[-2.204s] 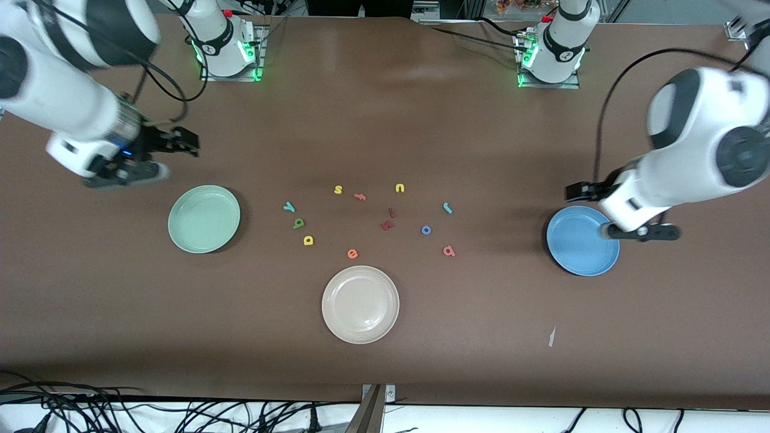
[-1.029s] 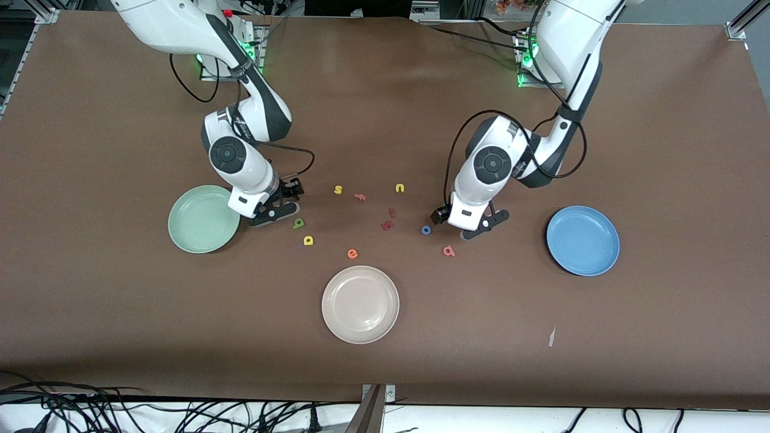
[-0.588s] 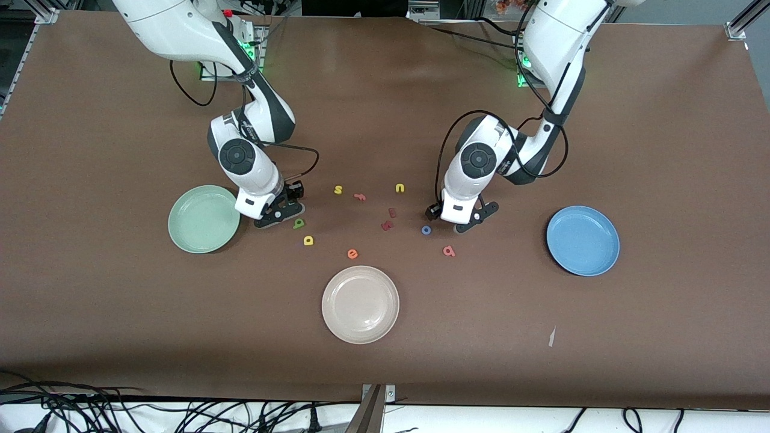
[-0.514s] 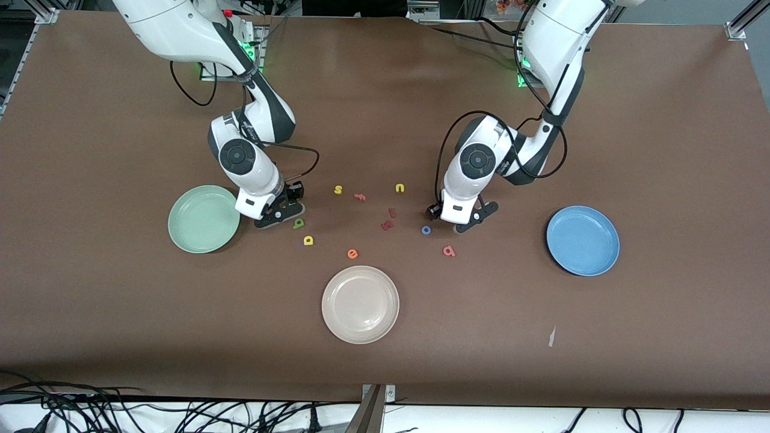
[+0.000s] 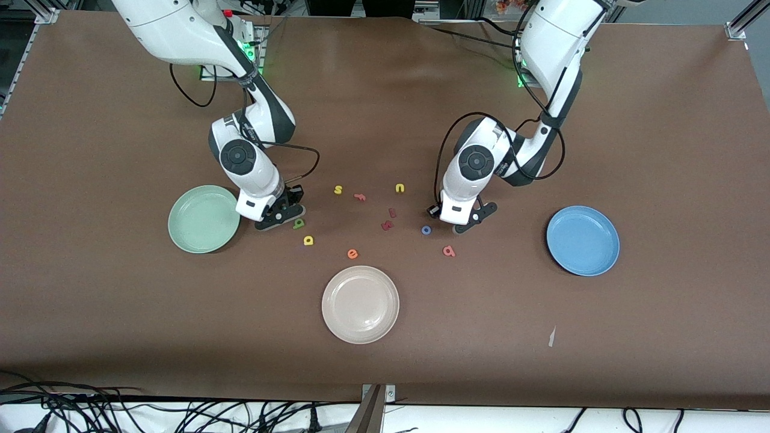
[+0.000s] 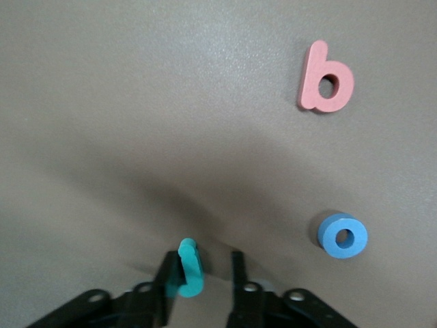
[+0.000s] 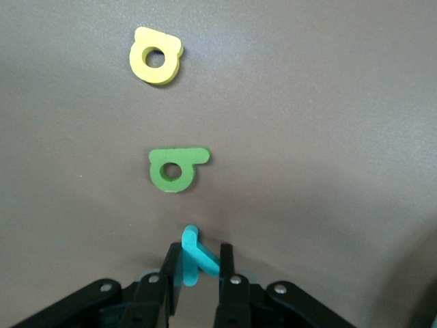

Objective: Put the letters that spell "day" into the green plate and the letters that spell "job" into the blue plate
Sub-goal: 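Drop the teal letter on the blue plate while the right gripper drops on green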

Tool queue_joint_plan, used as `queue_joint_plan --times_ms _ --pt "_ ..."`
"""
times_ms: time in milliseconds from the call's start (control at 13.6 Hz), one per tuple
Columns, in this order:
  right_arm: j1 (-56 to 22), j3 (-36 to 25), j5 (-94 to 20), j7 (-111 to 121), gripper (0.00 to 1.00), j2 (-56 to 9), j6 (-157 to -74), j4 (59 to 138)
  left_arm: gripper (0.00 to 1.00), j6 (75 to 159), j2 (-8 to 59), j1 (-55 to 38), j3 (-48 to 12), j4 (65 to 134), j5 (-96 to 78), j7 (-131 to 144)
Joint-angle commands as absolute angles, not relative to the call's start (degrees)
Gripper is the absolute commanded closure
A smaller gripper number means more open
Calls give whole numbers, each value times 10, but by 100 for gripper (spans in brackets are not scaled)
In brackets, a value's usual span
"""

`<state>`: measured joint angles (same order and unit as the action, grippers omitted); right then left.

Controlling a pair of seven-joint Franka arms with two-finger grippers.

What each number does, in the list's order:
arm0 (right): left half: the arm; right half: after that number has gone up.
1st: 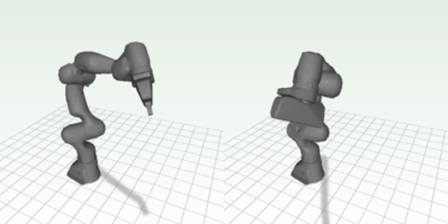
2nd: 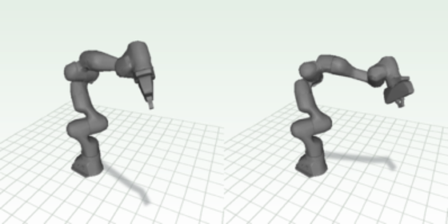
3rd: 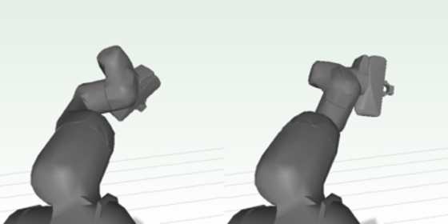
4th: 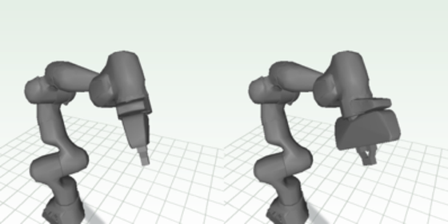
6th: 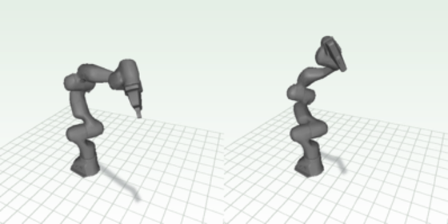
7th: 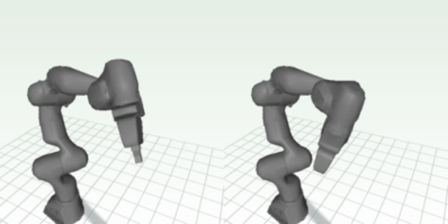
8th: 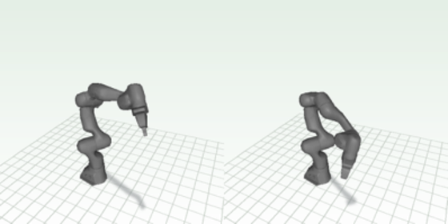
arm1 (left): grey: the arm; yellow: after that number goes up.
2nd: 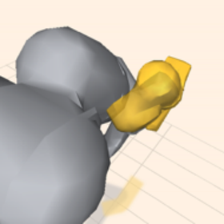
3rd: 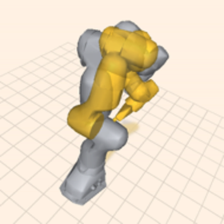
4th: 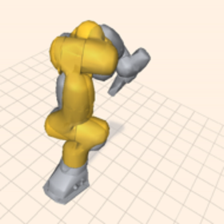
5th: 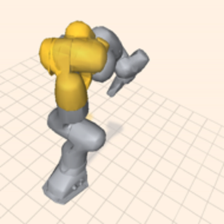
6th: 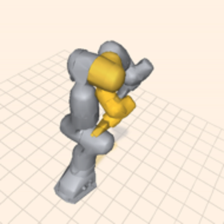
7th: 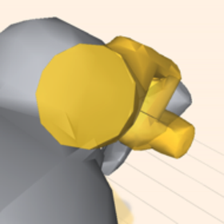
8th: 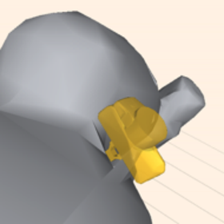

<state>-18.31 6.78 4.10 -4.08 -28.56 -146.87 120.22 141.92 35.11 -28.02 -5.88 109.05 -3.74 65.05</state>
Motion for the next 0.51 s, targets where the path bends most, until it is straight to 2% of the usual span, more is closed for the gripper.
queue_joint_plan --times_ms 0,220,367,441 --pt "-185 69 49 -33 100 -287 -1470 1192 86 1422 359 -289 -50 1093 -45 656" --pt "-182 52 49 -19 100 -257 -1407 1173 100 1416 358 -288 -50 1087 -45 649" --pt "-182 15 49 45 100 -238 -1341 1145 100 1381 348 -280 -47 1071 -40 646" --pt "-181 -9 46 74 100 -230 -1309 1138 100 1330 345 -277 -45 1046 -24 620"
